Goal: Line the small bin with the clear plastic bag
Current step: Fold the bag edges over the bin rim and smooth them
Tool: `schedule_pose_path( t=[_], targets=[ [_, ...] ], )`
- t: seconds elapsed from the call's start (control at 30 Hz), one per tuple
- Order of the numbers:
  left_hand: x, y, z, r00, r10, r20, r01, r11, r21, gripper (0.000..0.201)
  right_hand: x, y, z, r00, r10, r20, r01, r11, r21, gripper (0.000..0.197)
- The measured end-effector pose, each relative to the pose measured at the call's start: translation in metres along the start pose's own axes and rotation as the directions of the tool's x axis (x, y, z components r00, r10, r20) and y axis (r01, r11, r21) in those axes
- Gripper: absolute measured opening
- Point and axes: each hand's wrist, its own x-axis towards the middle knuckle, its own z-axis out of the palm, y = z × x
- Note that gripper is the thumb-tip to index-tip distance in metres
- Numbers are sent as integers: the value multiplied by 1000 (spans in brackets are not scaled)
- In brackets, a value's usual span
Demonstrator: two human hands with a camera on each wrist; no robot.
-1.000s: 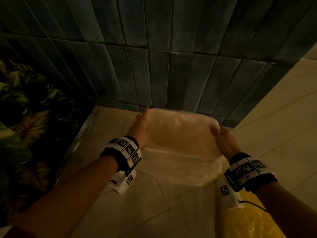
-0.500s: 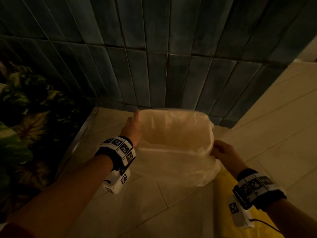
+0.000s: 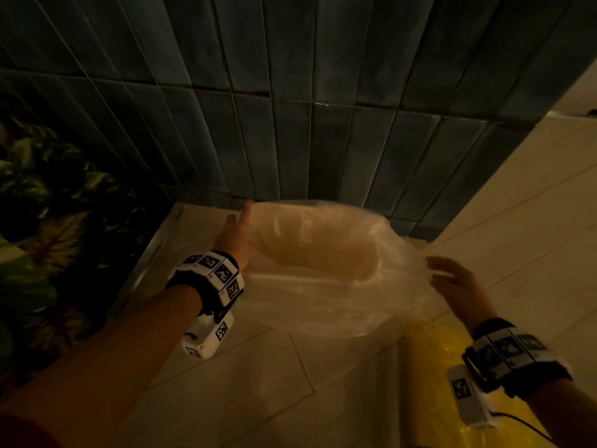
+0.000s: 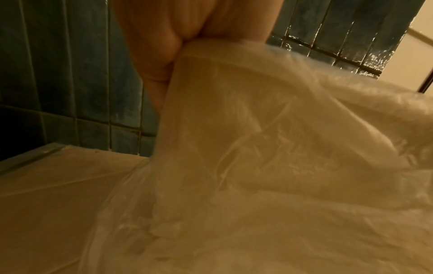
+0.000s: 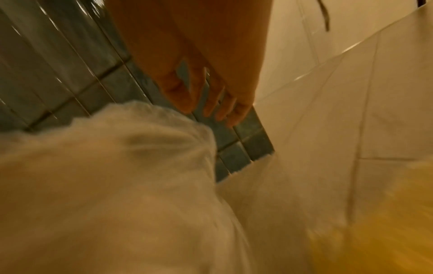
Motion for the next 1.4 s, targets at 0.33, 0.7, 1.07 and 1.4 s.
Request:
schedule_pose_path(
  t=[0.33, 0.7, 1.07, 1.4],
  targets=[
    [-3, 7, 6, 999, 37, -26, -39, 997, -61, 68, 16, -75, 39, 947, -319, 31, 313, 899, -308, 23],
    [7, 0, -6, 988, -90, 123, 109, 982, -155, 47, 16, -37, 1, 985, -147, -91, 116, 952, -284, 21],
    [9, 60, -4, 906, 384, 179, -395, 918, 25, 39, 22, -76, 33, 944, -307, 116, 328, 873, -359, 32],
    [19, 39, -3, 941, 336, 28, -328, 932, -156, 34, 19, -68, 27, 949, -306, -72, 267, 906, -329, 22]
  ],
)
